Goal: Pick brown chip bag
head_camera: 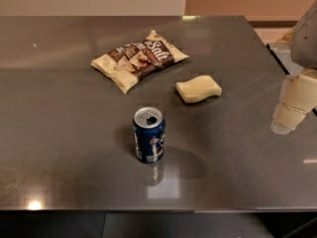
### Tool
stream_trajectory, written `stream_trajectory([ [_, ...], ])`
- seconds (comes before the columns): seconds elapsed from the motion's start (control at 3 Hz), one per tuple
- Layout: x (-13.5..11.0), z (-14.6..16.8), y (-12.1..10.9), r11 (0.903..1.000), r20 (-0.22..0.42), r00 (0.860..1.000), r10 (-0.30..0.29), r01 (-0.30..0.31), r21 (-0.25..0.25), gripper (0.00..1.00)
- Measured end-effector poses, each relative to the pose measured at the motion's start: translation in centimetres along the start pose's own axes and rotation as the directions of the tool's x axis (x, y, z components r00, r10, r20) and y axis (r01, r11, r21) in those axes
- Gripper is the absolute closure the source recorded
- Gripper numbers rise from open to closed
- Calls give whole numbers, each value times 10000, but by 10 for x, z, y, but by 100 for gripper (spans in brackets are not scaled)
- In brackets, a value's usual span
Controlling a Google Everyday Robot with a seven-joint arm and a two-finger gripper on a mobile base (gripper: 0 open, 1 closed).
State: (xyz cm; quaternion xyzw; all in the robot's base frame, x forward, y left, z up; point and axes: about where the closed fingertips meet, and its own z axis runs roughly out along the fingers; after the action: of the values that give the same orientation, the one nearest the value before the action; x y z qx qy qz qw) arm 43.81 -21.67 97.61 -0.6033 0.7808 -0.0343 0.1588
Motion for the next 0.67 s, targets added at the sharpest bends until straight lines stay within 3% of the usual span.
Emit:
stream_trajectory([
  [0.33, 0, 0, 0, 10000, 7, 10000, -5, 5, 18, 0],
  [0.67, -10, 5, -21, 9997, 492, 9987, 151, -160, 174, 0],
])
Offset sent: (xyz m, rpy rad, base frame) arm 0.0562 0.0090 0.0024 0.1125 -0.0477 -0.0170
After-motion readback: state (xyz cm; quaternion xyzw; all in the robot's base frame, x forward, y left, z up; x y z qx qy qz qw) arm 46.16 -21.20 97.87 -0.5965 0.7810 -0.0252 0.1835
